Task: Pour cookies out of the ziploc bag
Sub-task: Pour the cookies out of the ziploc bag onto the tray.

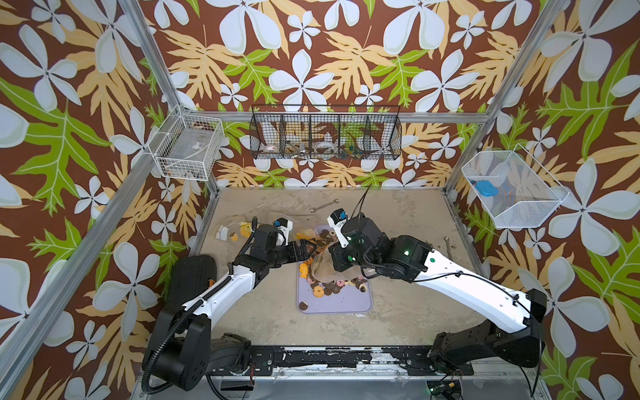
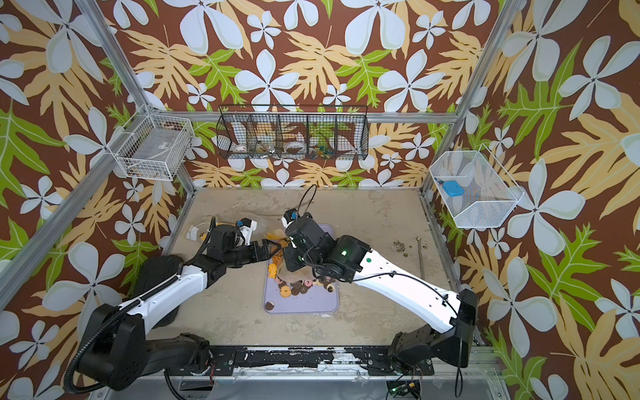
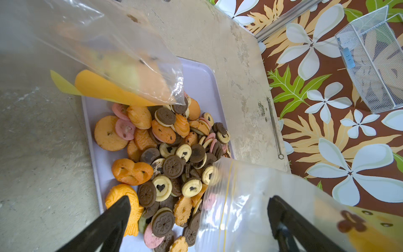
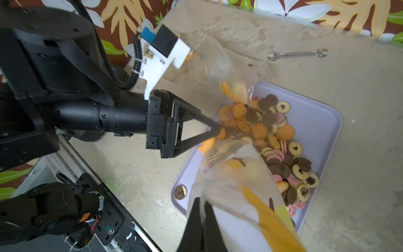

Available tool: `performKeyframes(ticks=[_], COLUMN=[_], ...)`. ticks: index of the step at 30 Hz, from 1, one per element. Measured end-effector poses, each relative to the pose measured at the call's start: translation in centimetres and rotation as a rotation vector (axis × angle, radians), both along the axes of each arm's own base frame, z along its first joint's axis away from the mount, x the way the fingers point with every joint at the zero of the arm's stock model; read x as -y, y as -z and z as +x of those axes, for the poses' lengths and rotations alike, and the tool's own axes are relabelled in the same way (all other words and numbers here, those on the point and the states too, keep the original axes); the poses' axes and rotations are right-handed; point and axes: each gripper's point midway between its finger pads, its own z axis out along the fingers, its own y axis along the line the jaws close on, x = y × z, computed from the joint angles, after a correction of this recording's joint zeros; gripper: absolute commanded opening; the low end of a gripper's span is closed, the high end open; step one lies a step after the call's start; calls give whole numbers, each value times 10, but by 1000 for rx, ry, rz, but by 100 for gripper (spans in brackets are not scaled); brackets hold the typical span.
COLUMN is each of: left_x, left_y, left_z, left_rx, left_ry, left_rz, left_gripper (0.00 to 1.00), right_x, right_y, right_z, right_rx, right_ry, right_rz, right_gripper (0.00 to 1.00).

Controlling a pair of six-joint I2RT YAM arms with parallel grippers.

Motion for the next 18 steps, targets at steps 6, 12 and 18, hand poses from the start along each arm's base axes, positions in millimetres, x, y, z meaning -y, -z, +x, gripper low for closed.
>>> performKeyframes(ticks=[6,12,18], left_x=[-1,-1,-3], left_y=[-1,-1,-1], left_z=[-1,1,1], left_rx=[3,1,2], left_ry=[-1,-3,-5], left_rz=[4,5,7], left_gripper=[100,100,100], right_x=[7,7,22], right_y=[57,-11,25], right_z=[2,3,14], right_rx=[-101,-3,-38], right_ry=[3,-5,34], right_rz=[-109,-3,-46], right_gripper=[0,0,0])
